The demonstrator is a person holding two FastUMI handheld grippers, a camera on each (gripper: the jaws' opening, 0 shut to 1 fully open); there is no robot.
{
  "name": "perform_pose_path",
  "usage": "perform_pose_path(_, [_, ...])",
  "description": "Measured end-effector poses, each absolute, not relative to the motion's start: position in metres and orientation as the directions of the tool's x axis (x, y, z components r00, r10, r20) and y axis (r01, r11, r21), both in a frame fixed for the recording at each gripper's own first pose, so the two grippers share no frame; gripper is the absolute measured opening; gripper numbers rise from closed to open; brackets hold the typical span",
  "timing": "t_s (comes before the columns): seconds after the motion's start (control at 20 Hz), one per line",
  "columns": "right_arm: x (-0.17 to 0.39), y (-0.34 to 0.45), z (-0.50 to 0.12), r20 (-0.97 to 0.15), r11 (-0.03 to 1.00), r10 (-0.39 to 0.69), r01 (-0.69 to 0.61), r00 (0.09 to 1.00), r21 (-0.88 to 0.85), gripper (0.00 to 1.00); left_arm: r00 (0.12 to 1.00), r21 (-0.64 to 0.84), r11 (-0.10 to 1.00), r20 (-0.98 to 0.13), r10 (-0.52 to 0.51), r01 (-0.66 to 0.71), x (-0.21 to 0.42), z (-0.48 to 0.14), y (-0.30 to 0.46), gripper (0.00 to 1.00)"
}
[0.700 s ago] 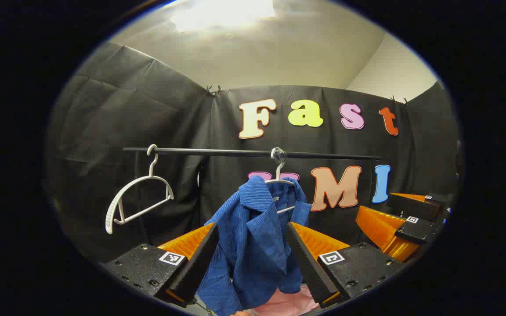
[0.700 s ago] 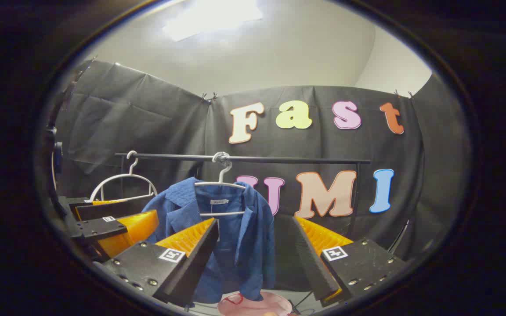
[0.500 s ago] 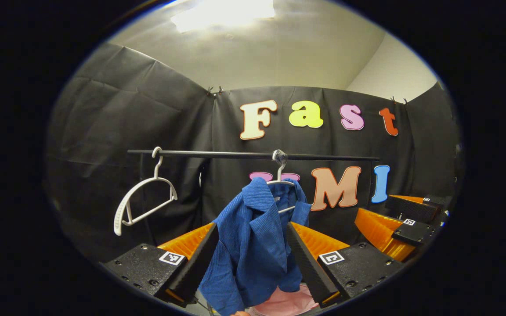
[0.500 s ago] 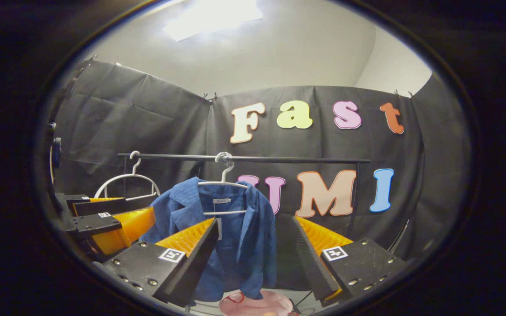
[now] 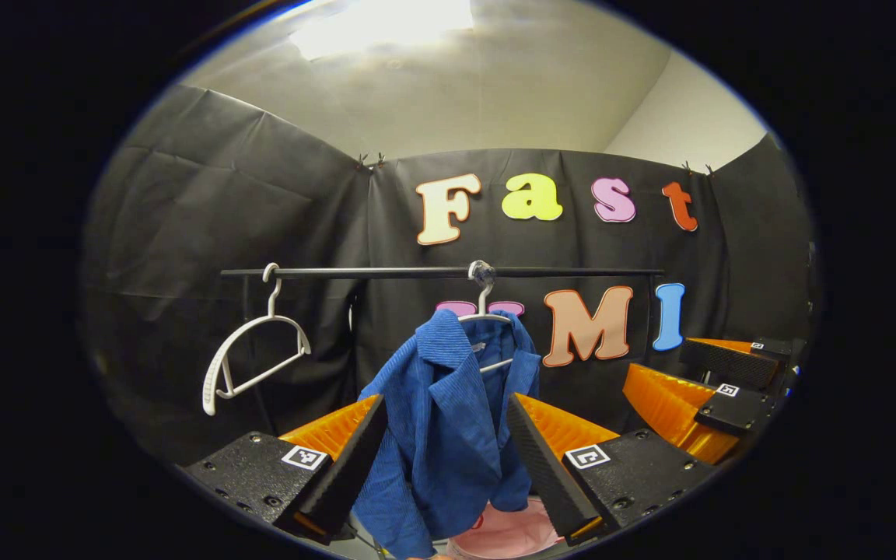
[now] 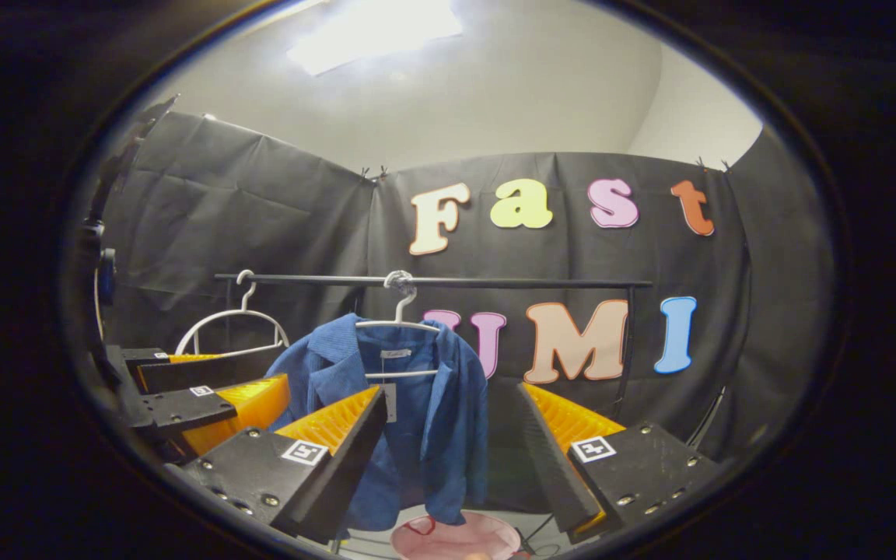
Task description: Grasp the clothes on the hanger with both hands and then place them into the laundry hamper below.
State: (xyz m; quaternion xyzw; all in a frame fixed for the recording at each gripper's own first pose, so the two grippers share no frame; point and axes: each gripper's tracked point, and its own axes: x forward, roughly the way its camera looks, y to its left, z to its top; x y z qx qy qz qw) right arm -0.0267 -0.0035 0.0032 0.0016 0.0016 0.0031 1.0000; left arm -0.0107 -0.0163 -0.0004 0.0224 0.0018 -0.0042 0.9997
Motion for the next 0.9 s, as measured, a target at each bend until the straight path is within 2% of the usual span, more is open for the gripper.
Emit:
perform_pose_path(0.25, [-0.038, -0.020, 0.005, -0.009, 0.999, -0.050, 0.050, 0.999, -0.005, 0.98, 1.000, 0.036, 0.999, -0.016, -0.018, 0.019, 0.006, -0.011, -0.032, 0.93])
perform_pose_path(0.35, [-0.047, -0.032, 0.004, -0.015, 0.996, -0.089, 0.089, 0.996, -0.014, 0.98, 1.000, 0.037, 0.999, -0.016, -0.023, 0.024, 0.016, -0.014, -0.037, 0.95])
perform_pose_path(0.4, [-0.052, -0.039, 0.004, -0.020, 0.994, -0.110, 0.110, 0.994, -0.017, 0.98, 1.000, 0.038, 0.999, -0.019, -0.022, 0.023, 0.023, -0.016, -0.040, 0.93])
perform_pose_path(0.55, [-0.068, -0.060, 0.007, -0.026, 0.983, -0.183, 0.182, 0.983, -0.027, 0.98, 1.000, 0.034, 0.999, -0.026, -0.015, 0.016, 0.044, -0.026, -0.050, 0.94])
perform_pose_path(0.65, [-0.078, -0.074, 0.008, -0.024, 0.973, -0.230, 0.229, 0.973, -0.037, 0.98, 1.000, 0.063, 0.998, -0.010, 0.028, -0.027, 0.060, -0.030, -0.050, 0.96])
perform_pose_path(0.7, [-0.083, -0.080, 0.008, -0.023, 0.967, -0.251, 0.250, 0.968, -0.041, 0.98, 0.999, 0.080, 0.995, 0.005, 0.052, -0.052, 0.068, -0.031, -0.050, 0.93])
perform_pose_path(0.75, [-0.089, -0.088, 0.008, -0.024, 0.961, -0.275, 0.274, 0.961, -0.043, 0.98, 0.997, 0.095, 0.992, 0.017, 0.079, -0.080, 0.073, -0.036, -0.049, 0.95])
perform_pose_path(0.8, [-0.096, -0.092, 0.007, -0.025, 0.956, -0.292, 0.291, 0.956, -0.041, 0.98, 0.994, 0.104, 0.988, 0.025, 0.109, -0.111, 0.079, -0.039, -0.048, 0.92])
perform_pose_path(0.9, [-0.108, -0.106, 0.008, -0.026, 0.945, -0.327, 0.325, 0.945, -0.042, 0.98, 0.986, 0.112, 0.979, 0.025, 0.168, -0.169, 0.087, -0.051, -0.042, 0.94])
